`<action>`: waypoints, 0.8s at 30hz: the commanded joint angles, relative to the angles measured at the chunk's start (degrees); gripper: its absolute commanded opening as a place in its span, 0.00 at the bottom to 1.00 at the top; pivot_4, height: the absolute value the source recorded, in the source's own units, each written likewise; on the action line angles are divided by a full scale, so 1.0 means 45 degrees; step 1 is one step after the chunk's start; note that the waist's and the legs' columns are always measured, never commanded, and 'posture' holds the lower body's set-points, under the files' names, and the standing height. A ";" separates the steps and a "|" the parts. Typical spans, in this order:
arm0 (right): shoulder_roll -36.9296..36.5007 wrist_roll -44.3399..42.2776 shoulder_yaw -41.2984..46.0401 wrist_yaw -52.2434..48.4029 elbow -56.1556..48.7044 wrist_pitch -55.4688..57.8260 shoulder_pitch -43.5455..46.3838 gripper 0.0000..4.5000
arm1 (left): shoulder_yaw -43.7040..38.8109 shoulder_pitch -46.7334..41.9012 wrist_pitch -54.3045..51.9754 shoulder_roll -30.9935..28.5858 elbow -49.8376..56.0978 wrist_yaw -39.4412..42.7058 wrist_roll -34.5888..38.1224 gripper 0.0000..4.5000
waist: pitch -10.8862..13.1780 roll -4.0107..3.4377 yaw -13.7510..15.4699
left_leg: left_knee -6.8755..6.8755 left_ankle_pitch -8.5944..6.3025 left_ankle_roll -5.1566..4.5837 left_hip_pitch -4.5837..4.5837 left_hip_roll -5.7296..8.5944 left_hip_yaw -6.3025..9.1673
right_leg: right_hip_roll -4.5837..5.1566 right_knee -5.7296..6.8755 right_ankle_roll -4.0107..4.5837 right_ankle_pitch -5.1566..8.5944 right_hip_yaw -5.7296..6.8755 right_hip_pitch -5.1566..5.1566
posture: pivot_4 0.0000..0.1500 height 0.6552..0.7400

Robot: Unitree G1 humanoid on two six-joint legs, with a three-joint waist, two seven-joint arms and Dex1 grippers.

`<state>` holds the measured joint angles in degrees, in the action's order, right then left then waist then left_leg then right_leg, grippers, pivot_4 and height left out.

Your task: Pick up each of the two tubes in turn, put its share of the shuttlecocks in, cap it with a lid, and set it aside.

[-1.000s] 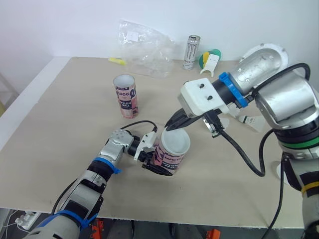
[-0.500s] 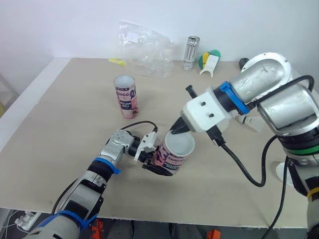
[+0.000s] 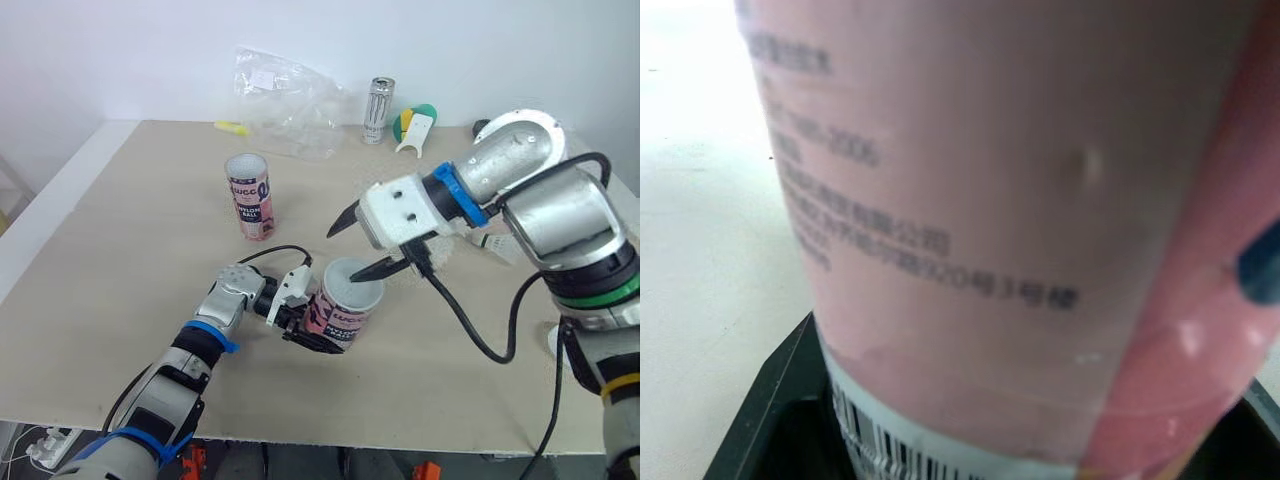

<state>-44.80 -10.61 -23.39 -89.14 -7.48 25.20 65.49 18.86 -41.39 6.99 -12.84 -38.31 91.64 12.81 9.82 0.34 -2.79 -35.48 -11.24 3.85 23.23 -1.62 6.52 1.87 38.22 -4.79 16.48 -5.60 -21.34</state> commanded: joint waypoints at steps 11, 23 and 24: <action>-0.0898 -0.2982 0.1543 0.0024 -0.2371 0.2561 -0.1205 0.01 | 0.0520 0.0284 -0.0138 -0.0315 -0.0373 0.0191 -0.0554 0.63 | 0.0011 -0.0009 0.0002 | 0.0021 -0.0016 -0.0027 0.0009 0.0000 0.0010 | 0.0001 0.0001 0.0017 0.0047 0.0017 -0.0010 | 1.00 1.00; -0.0658 -0.0249 -0.0972 -0.0109 -0.2058 0.0381 -0.1699 0.01 | 0.0450 0.0276 -0.0069 -0.0326 -0.0367 0.0191 -0.0548 0.63 | -0.0014 0.0004 0.0003 | 0.0022 -0.0016 -0.0025 -0.0012 -0.0001 0.0011 | 0.0000 -0.0002 0.0007 0.0052 0.0020 0.0008 | 1.00 1.00; -0.0572 -0.0496 -0.0623 -0.0061 -0.1871 0.0516 -0.1527 0.01 | 0.0432 0.0279 -0.0057 -0.0324 -0.0365 0.0191 -0.0547 0.63 | -0.0015 0.0004 0.0003 | 0.0021 -0.0016 -0.0025 -0.0021 -0.0004 0.0011 | -0.0002 -0.0001 0.0009 0.0050 0.0022 0.0013 | 1.00 1.00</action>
<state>-46.88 -14.51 -24.25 -88.07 -17.49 27.13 59.15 19.28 -41.49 7.31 -13.15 -38.52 91.98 12.84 9.75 0.35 -2.78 -35.39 -11.31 3.73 23.12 -1.64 6.57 1.86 38.22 -4.74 16.69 -5.50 -21.28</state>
